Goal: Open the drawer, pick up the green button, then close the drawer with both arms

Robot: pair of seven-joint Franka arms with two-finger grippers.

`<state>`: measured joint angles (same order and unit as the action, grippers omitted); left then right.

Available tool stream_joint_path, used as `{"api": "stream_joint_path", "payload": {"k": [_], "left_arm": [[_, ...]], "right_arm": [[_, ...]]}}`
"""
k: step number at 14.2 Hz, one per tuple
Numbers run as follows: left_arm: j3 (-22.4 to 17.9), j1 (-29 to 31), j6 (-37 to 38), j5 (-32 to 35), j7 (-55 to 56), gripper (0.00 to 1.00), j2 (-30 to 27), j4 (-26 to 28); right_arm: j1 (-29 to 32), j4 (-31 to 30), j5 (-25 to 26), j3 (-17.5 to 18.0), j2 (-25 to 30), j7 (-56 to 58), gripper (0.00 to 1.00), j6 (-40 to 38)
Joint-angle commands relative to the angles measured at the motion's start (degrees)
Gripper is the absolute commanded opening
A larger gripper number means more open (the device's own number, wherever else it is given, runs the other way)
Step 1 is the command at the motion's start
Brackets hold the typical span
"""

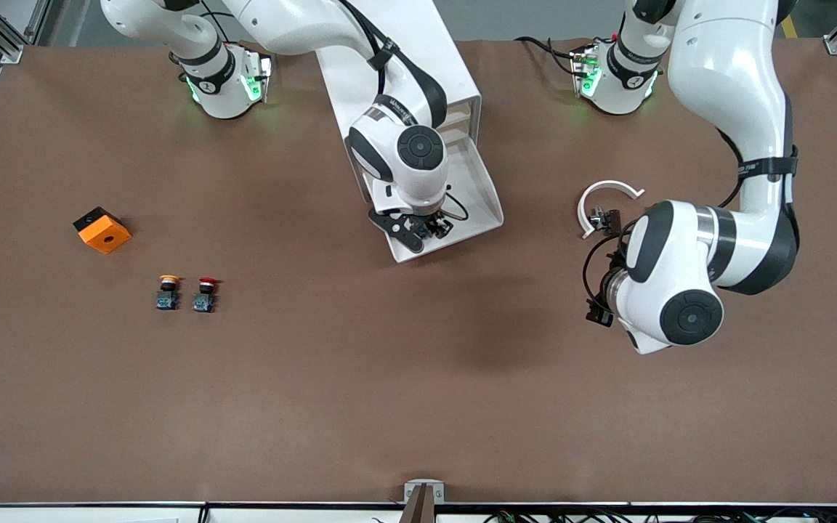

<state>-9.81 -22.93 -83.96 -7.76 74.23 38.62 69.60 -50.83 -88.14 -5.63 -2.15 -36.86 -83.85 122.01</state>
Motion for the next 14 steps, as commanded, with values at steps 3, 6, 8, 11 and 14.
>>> {"api": "stream_joint_path", "payload": {"k": [3,6,8,11,14], "left_arm": [[0.8,0.7,-2.9,1.4,-26.0,1.0,-3.3,1.9],[2.6,0.4,-7.8,1.1,-33.5,1.0,-5.3,5.3],[5.5,0.4,-14.3,1.2,-34.4,1.0,-5.4,8.6],[9.5,0.4,-20.6,0.7,-34.3,1.0,-4.6,11.8],[13.4,0.1,-27.1,-0.5,-33.3,1.0,-3.1,16.6]], "right_arm": [[-0.9,1.3,-0.1,-0.5,-0.8,1.0,0.19,0.6],[0.1,4.6,0.1,-0.8,0.1,3.2,0.15,-4.1],[1.8,10.4,0.3,-1.0,0.9,5.4,0.15,-13.6],[8.1,12.3,0.3,-1.0,5.6,23.0,0.15,-22.8],[15.9,11.7,2.2,-1.2,8.7,41.3,0.15,-27.9]]}}
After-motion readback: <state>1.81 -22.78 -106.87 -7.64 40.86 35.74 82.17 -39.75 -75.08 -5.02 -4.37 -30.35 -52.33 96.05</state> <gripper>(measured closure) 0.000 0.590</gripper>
